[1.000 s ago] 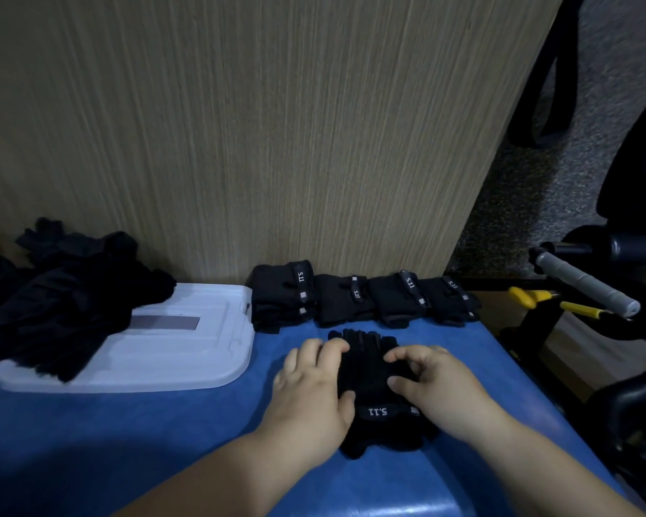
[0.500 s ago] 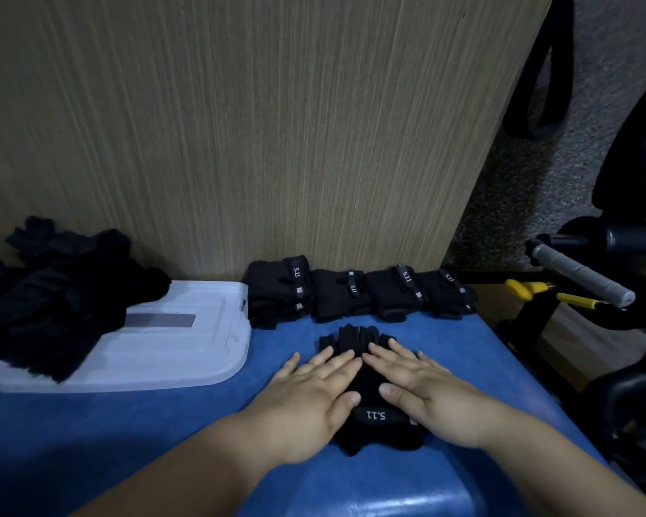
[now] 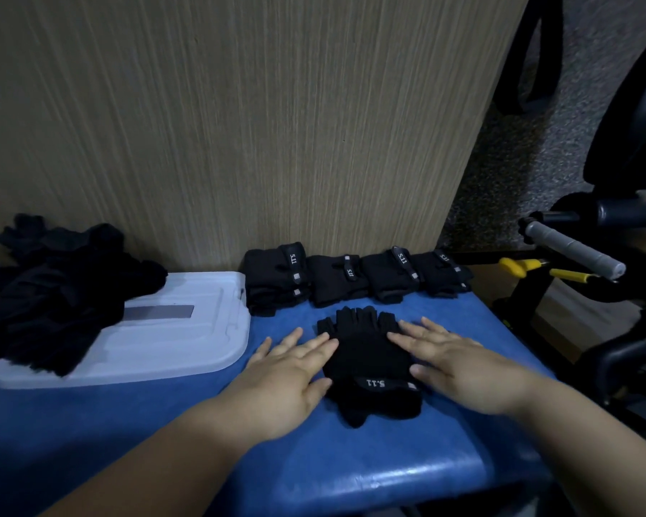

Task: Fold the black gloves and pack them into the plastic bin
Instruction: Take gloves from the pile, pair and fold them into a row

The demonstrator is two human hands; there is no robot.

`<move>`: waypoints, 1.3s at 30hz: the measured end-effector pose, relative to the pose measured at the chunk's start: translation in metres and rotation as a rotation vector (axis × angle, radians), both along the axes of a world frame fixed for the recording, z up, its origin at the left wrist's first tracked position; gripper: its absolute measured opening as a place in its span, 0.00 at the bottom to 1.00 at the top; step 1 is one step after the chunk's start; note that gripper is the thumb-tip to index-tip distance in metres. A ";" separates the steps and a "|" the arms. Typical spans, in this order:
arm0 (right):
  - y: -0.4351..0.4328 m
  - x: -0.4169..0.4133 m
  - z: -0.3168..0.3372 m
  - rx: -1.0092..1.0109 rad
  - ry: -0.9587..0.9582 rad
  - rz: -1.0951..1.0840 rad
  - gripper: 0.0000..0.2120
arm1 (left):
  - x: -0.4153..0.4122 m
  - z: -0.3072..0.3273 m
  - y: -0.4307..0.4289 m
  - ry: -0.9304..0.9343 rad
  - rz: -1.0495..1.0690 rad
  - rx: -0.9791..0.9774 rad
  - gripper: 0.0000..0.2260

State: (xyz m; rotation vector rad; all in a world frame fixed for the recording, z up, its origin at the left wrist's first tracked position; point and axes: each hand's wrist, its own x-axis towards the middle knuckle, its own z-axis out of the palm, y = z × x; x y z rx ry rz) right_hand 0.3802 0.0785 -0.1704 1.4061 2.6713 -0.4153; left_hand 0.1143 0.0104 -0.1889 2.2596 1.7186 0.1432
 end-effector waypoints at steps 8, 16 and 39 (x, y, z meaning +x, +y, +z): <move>-0.004 0.002 0.007 0.127 0.252 0.069 0.30 | -0.002 -0.001 0.003 -0.304 -0.087 0.257 0.30; 0.003 0.002 -0.007 0.001 0.351 0.063 0.27 | 0.008 -0.004 0.011 -0.334 -0.099 0.121 0.26; -0.022 -0.042 -0.002 -0.336 0.976 -0.191 0.20 | 0.020 0.013 0.004 -0.681 0.431 0.070 0.08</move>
